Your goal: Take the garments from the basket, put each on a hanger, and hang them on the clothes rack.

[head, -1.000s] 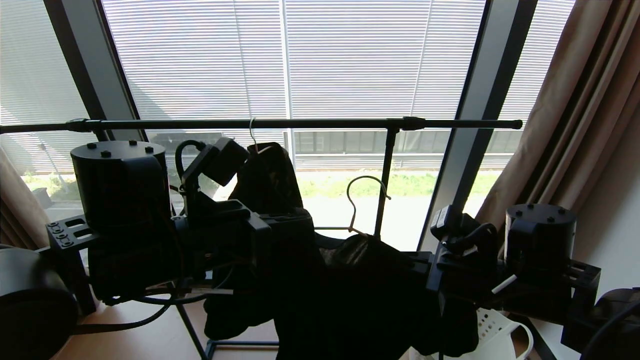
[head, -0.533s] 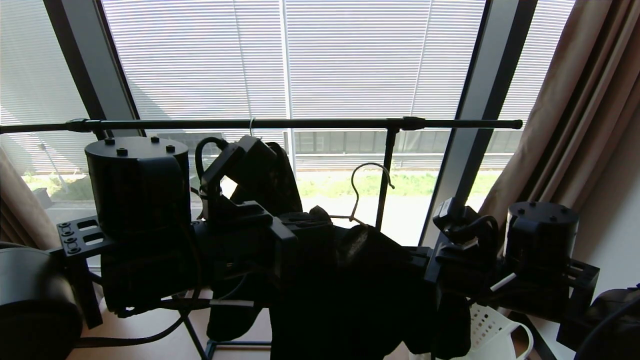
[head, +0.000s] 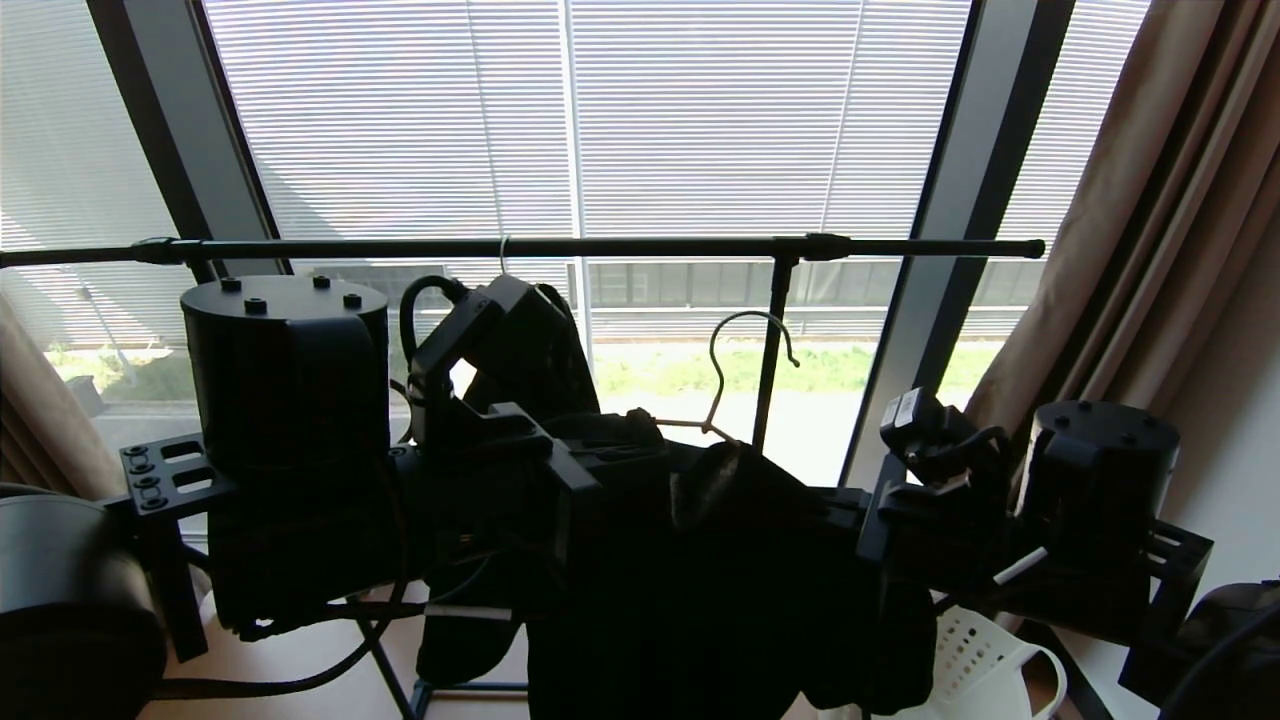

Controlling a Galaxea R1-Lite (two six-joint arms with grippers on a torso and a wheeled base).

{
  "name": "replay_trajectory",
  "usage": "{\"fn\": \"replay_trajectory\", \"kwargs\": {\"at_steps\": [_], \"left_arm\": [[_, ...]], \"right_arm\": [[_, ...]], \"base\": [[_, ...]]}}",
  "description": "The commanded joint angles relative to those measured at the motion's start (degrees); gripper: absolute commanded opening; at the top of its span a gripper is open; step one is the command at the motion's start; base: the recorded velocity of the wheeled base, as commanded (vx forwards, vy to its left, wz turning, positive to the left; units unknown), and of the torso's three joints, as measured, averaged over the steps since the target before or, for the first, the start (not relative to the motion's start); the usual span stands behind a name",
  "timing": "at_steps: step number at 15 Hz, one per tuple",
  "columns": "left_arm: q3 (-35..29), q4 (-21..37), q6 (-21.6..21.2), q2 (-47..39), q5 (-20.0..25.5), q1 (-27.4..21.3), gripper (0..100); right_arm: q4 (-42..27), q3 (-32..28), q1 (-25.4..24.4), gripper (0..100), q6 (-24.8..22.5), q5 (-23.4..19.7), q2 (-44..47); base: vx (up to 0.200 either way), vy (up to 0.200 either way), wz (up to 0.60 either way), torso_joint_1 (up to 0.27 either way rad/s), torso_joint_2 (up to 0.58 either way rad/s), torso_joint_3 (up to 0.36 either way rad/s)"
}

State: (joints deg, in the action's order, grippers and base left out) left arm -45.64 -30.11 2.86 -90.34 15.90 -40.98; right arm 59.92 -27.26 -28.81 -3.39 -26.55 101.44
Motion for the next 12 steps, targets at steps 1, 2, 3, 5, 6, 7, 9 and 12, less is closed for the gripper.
{"fn": "replay_trajectory", "kwargs": {"at_steps": [1,2,3,5,6,7,9,12], "left_arm": [[0.1,0.0,0.0,-0.2,0.0,-0.1,0],[0.2,0.0,0.0,-0.2,0.0,-0.1,0],[0.2,0.0,0.0,-0.2,0.0,-0.1,100],[0.5,-0.1,-0.1,0.0,0.0,-0.1,100],[0.9,-0.2,-0.1,0.2,0.0,0.0,100],[2.0,-0.2,-0.1,2.0,-0.1,0.3,100],[4.6,-0.3,-0.8,5.3,0.0,2.4,100],[9.3,0.1,-5.5,10.4,0.1,10.0,100]], "right_arm": [[0.6,0.6,0.0,0,0.5,-0.1,-0.6],[1.6,0.8,0.0,0,0.9,-0.2,-0.6],[2.0,0.8,0.0,0,0.9,-0.2,-0.5],[2.0,0.8,0.0,0,0.9,-0.1,-0.4],[2.0,0.8,0.1,0,0.9,-0.1,-0.3],[2.0,0.7,0.3,0,0.9,-0.1,-0.2],[2.0,0.4,2.1,0,0.9,-0.6,0.0],[2.0,0.2,5.7,0,0.8,-5.4,-0.2]], "base": [[0.0,0.0,0.0,0.0,0.0,0.0],[0.0,0.0,0.0,0.0,0.0,0.0],[0.0,0.0,0.0,0.0,0.0,0.0],[0.0,0.0,0.0,0.0,0.0,0.0],[0.0,0.0,0.0,0.0,0.0,0.0],[0.0,0.0,0.0,0.0,0.0,0.0],[0.0,0.0,0.0,0.0,0.0,0.0],[0.0,0.0,0.0,0.0,0.0,0.0]]}}
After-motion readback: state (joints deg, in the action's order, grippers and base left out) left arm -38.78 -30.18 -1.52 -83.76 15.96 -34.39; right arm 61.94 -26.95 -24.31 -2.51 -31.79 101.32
